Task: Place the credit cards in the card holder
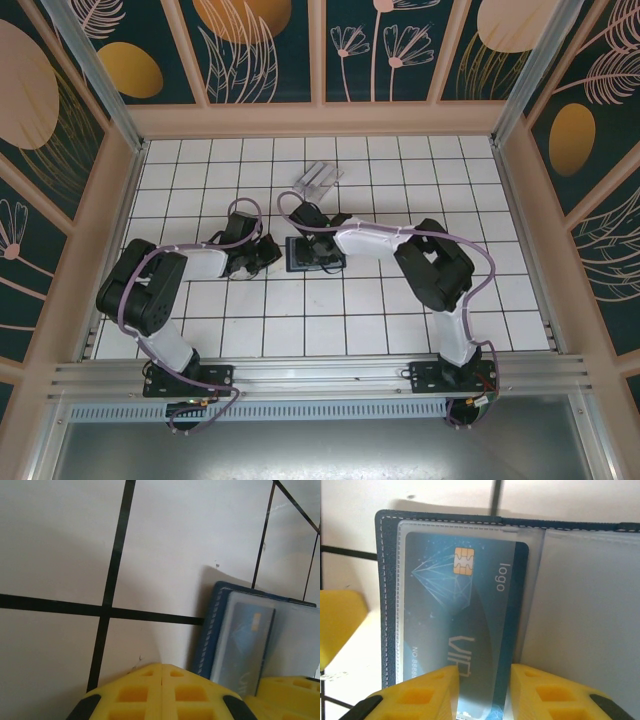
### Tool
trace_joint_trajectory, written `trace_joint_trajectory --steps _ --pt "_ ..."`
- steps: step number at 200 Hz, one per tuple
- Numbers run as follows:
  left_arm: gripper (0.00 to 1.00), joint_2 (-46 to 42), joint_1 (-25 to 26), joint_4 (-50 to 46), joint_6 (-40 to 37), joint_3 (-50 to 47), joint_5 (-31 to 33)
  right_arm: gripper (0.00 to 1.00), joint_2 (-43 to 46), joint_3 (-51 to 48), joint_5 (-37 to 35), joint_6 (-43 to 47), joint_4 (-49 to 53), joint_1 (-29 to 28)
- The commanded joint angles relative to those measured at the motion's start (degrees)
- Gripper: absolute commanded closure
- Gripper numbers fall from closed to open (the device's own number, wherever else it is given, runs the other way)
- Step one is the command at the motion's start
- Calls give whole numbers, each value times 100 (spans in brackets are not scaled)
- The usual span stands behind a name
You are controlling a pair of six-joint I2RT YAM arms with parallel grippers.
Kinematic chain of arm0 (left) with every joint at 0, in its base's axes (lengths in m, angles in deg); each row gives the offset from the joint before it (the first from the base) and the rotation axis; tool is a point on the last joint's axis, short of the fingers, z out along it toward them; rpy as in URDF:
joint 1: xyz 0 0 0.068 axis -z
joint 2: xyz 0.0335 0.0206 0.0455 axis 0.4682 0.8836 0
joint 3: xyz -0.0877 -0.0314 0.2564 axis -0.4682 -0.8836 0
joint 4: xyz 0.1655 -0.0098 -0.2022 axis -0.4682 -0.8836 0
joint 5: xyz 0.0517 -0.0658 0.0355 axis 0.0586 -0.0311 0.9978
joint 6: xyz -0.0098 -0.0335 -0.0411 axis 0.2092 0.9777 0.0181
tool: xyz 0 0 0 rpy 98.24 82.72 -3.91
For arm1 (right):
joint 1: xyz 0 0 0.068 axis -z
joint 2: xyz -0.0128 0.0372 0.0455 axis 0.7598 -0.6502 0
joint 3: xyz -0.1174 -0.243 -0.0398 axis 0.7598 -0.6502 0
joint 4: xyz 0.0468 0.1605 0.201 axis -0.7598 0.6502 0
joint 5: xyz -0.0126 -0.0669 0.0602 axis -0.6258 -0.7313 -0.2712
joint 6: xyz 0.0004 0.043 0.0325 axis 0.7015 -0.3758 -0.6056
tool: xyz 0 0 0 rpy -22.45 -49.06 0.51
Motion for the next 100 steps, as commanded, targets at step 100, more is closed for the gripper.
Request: trace_joint_trajectory --steps 100 --pt "100 110 208 -480 -52 22 -180 66 588 -396 52 547 -899 -231"
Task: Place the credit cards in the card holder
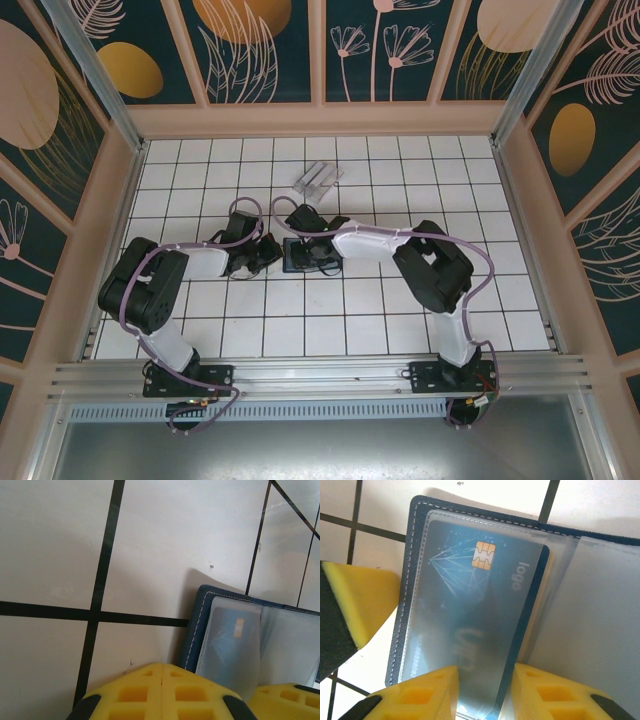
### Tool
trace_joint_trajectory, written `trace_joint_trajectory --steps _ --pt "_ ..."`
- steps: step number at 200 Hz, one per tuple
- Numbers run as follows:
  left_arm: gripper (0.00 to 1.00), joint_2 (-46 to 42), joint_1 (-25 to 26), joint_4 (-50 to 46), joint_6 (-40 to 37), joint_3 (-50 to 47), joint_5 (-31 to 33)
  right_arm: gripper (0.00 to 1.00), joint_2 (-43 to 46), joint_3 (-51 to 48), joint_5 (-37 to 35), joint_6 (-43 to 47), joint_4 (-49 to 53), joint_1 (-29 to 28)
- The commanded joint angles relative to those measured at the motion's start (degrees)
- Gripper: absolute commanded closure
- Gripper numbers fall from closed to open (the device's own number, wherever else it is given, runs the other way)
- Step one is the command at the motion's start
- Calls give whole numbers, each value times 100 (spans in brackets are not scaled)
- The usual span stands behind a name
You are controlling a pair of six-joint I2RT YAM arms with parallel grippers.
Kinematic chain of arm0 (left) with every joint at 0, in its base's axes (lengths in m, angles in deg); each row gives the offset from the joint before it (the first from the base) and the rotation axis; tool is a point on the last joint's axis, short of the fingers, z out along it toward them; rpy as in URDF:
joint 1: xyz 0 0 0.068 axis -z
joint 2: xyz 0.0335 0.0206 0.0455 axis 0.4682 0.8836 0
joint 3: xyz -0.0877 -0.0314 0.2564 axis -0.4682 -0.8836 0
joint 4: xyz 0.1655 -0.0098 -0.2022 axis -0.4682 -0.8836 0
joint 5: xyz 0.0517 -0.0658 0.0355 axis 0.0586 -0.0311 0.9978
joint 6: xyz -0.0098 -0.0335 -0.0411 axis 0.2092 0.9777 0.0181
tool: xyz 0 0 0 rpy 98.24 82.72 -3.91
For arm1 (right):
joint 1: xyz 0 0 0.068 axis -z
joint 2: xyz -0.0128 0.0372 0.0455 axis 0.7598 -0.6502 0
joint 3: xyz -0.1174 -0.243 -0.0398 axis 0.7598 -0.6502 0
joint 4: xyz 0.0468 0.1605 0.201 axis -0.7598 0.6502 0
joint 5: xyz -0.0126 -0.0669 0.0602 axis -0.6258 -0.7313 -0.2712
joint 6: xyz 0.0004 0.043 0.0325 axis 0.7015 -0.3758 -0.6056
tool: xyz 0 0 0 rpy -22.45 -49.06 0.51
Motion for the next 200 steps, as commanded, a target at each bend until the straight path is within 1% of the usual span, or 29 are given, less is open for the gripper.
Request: trace_joint_trajectory --steps 1,11,14,52,63,75,84,91,103,117,146,151,165,183,189,200 --pt "100 62 197 -466 -95 -47 -114 66 504 -208 -66 89 -564 -132" --pt "99 60 161 -496 -96 -99 33 66 651 -287 -442 -48 -405 -129" --pt "99 -98 154 -496 -91 -109 67 66 706 -313 -520 -73 -362 -129" --pt "96 -114 139 -422 -107 -112 156 61 1256 -732 -1197 -273 -52 -96" --pt "96 -71 142 -368 -102 -112 71 60 1385 -863 -1404 -394 9 -70" --pt "95 -98 140 -163 -136 -215 -174 60 1559 -1108 -1471 -519 -98 -10" --pt "92 -207 141 -43 -148 -306 -223 60 1716 -1315 -1395 -583 -270 72" --pt "90 -323 143 -35 -190 -359 -137 60 1825 -1455 -1290 -606 -382 150" --pt "89 -542 141 -173 -275 -371 92 60 2014 -1631 -1165 -630 -487 294" --pt "88 -796 143 -314 -403 -343 214 60 2200 -1831 -1008 -593 -628 449" --pt "86 -1167 143 -475 -548 -304 443 61 2283 -2061 -299 -434 -880 808" --pt "85 -1194 143 -502 -558 -281 454 61 2283 -2097 -282 -417 -921 851" --pt "82 -1236 138 -491 -627 -253 420 62 2276 -2230 203 -388 -1150 955" --pt "81 -1192 143 -444 -699 -246 491 62 2130 -2200 621 -396 -1344 962" --pt "81 -1146 143 -444 -711 -227 488 62 2057 -2144 703 -408 -1352 947" --pt "82 -998 143 -403 -749 -163 301 62 1921 -2074 677 -446 -1334 905"
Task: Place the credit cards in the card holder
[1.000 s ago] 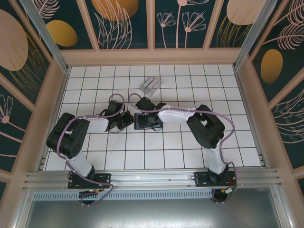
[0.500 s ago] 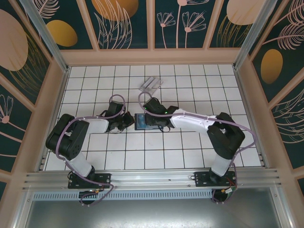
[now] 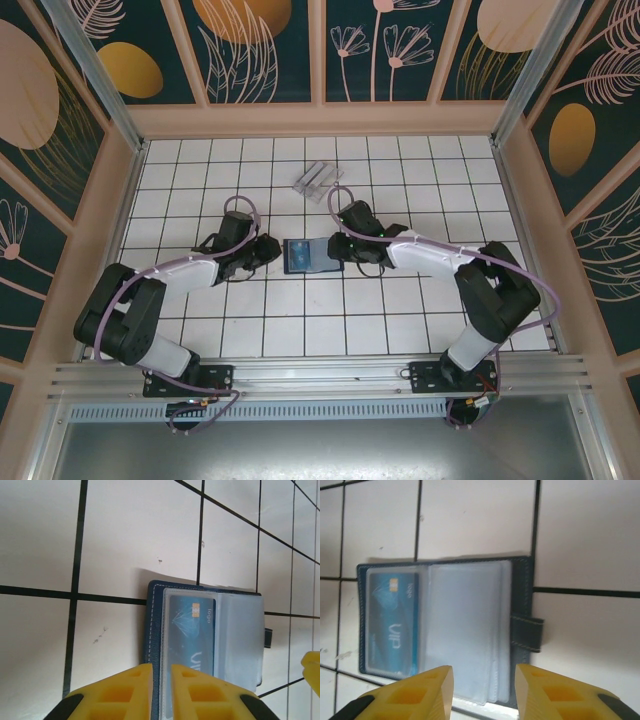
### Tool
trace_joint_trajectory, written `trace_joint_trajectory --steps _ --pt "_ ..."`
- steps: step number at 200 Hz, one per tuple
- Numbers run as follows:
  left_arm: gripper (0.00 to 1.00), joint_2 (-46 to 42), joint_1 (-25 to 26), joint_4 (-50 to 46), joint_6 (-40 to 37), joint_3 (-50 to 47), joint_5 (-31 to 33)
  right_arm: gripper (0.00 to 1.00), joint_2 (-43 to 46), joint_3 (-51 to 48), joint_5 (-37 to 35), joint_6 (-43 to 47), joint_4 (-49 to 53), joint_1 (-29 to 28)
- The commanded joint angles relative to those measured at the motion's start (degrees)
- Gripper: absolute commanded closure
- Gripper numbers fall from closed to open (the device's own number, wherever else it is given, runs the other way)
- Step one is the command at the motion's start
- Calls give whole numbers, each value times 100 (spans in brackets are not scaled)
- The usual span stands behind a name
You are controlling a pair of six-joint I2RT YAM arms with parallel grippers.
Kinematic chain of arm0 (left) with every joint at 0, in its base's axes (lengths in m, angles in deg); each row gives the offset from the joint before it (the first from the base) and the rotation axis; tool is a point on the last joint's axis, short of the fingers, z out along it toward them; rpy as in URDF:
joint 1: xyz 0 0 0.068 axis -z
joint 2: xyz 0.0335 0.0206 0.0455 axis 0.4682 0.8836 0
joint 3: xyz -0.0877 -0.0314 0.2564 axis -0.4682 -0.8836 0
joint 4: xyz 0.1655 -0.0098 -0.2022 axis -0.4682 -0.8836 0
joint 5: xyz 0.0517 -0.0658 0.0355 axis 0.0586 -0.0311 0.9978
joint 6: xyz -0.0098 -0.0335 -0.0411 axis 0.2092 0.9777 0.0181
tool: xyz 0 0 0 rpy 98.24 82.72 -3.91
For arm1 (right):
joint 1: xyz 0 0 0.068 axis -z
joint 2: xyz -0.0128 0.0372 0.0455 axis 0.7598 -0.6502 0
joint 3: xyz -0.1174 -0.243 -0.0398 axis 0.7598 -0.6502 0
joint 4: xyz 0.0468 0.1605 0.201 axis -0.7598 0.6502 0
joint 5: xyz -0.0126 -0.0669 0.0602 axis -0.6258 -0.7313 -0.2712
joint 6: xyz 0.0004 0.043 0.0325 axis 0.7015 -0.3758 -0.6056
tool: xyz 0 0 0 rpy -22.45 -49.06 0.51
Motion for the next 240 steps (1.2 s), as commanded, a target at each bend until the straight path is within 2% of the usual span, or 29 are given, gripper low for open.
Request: trace_joint_trajectory --steps 1,15,42,94,152,190,207,240 --pt "82 199 20 -102 -227 173 -91 62 -194 89 523 16 -349 -64" --pt "82 412 18 -26 -265 237 -410 63 -385 124 489 -28 -391 -47" --pt "82 585 18 149 -121 222 -629 63 -704 208 476 -129 -326 -14" --pt "83 602 21 245 -120 100 -654 63 -888 168 696 -170 -516 -31" --pt "84 621 21 170 -149 103 -574 79 -980 454 739 -33 -398 -41" --pt "85 655 21 51 -183 152 -524 81 -921 505 652 13 -327 -76" --pt "85 689 21 12 -171 199 -492 81 -925 536 732 26 -325 -76" --pt "85 638 18 -207 -220 320 -386 72 -914 445 1256 -12 -847 -82"
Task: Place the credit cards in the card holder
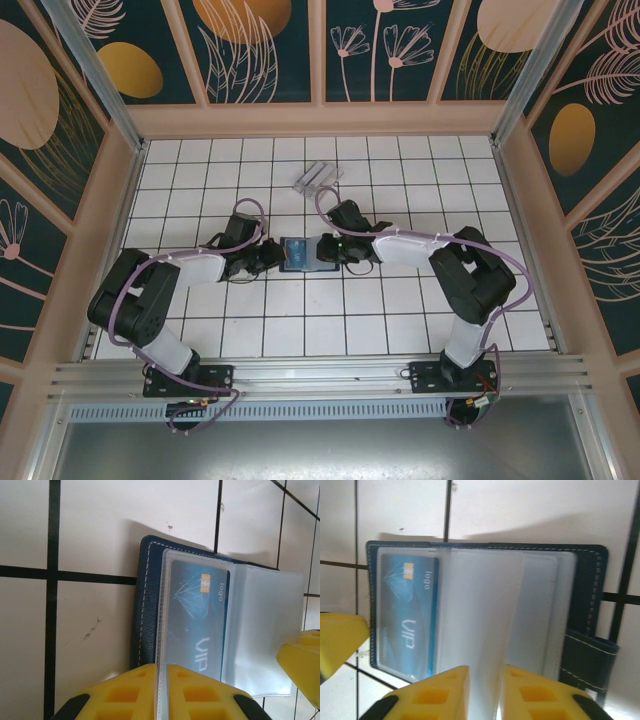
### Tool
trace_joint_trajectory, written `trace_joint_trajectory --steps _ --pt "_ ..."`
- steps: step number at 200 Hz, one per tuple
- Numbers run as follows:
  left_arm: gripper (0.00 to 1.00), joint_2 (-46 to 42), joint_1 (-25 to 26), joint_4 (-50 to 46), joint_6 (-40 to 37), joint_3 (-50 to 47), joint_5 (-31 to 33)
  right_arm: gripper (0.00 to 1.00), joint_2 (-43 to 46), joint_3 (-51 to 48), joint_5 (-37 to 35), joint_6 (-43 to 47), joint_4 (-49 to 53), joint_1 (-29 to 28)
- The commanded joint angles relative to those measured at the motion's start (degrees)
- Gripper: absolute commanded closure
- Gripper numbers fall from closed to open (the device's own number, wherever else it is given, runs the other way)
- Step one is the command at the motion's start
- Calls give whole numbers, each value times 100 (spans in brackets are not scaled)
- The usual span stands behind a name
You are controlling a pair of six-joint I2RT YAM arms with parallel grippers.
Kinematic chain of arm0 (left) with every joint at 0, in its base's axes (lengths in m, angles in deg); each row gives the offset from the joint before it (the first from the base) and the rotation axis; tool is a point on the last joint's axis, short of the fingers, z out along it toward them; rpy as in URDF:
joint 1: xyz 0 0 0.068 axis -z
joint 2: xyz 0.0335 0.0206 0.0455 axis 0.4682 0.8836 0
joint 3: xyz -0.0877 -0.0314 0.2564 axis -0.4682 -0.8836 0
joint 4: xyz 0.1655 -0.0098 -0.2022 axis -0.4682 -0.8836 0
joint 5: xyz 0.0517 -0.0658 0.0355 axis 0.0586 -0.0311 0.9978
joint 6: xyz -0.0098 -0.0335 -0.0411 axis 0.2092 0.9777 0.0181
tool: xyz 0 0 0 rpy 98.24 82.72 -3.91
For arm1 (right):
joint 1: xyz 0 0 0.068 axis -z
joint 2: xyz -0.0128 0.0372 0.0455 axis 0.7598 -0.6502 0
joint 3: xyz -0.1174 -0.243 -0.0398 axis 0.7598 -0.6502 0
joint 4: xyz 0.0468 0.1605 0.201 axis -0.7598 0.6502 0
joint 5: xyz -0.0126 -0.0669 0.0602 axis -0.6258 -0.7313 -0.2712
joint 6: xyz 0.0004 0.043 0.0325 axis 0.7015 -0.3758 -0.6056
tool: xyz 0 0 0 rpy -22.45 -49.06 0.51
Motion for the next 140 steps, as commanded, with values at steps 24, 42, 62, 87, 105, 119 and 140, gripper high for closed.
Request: trace_joint_trajectory --steps 24,42,62,87,105,119,140 --pt "65 -353 -120 -267 -58 146 30 71 40 -1 782 60 -839 -98" --pt "57 -721 -299 -307 39 85 152 70 -39 54 1080 11 -1143 -117" --pt "54 -1007 -532 -500 176 88 239 70 -171 114 1181 13 -1360 -211" --pt "45 -1379 -693 -616 313 94 341 69 -412 74 1348 -53 -1835 -328" --pt "44 -1512 -732 -696 324 135 455 69 -658 52 1518 -189 -2059 -351" --pt "44 -1538 -738 -790 209 173 553 68 -835 52 1630 -241 -2182 -342" --pt "44 -1548 -741 -854 165 135 761 68 -760 50 1732 -173 -2129 -258"
